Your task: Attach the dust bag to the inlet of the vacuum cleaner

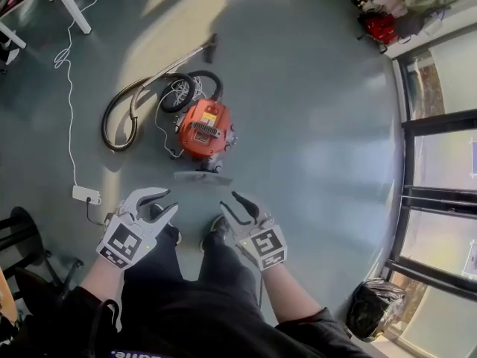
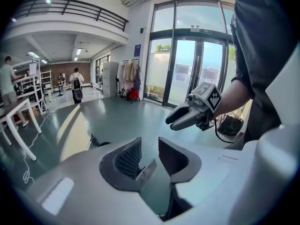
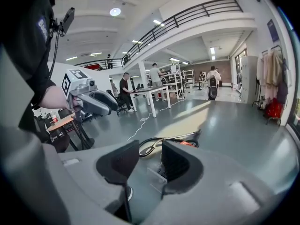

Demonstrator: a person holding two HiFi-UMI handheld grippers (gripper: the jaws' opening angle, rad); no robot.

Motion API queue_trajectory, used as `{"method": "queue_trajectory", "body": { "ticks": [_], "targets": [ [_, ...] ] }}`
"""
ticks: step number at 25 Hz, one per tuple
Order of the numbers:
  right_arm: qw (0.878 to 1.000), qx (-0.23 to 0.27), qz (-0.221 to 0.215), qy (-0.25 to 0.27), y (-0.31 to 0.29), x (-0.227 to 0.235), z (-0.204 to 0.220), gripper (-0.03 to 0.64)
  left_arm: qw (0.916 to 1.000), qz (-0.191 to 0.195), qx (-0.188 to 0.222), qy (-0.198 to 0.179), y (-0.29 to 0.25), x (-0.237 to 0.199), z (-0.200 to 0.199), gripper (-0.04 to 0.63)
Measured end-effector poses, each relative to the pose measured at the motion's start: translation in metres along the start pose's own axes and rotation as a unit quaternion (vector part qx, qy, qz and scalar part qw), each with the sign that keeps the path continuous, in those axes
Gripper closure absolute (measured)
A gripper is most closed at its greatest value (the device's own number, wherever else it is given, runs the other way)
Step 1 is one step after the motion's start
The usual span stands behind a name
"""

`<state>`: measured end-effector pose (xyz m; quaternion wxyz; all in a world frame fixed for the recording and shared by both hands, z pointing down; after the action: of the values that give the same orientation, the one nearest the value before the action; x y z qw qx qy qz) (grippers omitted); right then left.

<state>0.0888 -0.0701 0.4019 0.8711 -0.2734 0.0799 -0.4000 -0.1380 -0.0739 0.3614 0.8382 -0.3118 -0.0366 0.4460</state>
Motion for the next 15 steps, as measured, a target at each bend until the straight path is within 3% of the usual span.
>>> {"method": "queue_trajectory", "body": {
  "ticks": [6,11,15],
  "targets": [
    [0.999,0.016,-0.034,-0.018,0.043,-0.012,-0.025,0.476,0.9996,-0.027,0.004,0.005,0.037,0.052,-0.033,0.462],
    [0.997,0.027,-0.078,-0.002,0.066,-0.022,-0.03,0.476,0.9975,-0.067,0.024,0.001,0.068,0.083,-0.055,0.462],
    [0.995,0.032,-0.097,0.012,0.08,-0.048,-0.042,0.476,0.9975,-0.063,0.031,0.001,0.096,0.096,-0.058,0.466]
  ]
}}
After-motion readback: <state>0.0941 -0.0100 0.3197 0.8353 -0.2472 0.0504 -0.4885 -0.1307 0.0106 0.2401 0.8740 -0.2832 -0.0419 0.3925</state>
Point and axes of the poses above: the fingertips, and each gripper's own axes: y backward along the fingers, x to its right, z out of its underside, the point moved 8 cm from there along y, backward along the fingers, and after that the axes turned 7 degrees about y, right-handed, at the moved point
